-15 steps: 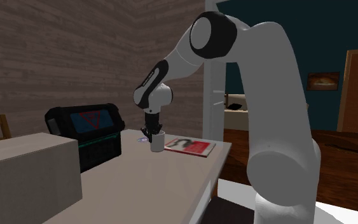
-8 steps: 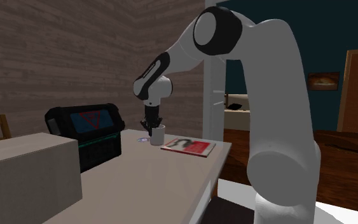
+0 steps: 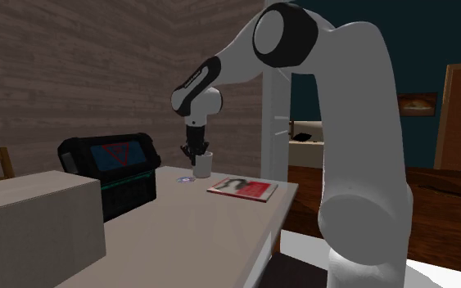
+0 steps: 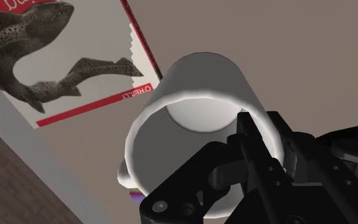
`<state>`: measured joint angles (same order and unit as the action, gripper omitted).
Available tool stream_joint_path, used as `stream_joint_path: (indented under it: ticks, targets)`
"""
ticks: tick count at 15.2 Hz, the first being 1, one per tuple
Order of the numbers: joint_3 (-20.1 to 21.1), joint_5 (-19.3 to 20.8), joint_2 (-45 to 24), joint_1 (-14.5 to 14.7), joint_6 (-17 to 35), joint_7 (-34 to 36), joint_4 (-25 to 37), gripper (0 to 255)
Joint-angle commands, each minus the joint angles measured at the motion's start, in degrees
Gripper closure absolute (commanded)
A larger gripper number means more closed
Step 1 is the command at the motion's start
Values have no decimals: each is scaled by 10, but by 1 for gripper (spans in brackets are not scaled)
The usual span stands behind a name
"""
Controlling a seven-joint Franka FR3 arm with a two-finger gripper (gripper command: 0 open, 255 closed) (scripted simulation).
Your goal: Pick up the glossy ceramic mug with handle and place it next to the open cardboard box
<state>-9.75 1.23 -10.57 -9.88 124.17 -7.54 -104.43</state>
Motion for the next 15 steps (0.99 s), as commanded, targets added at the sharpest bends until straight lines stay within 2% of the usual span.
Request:
stream_joint_path:
  ticks: [1,15]
  targets:
    - [0,1,5,1,-15,1,10,255]
    - [0,2,19,1,-119,-2,100,255]
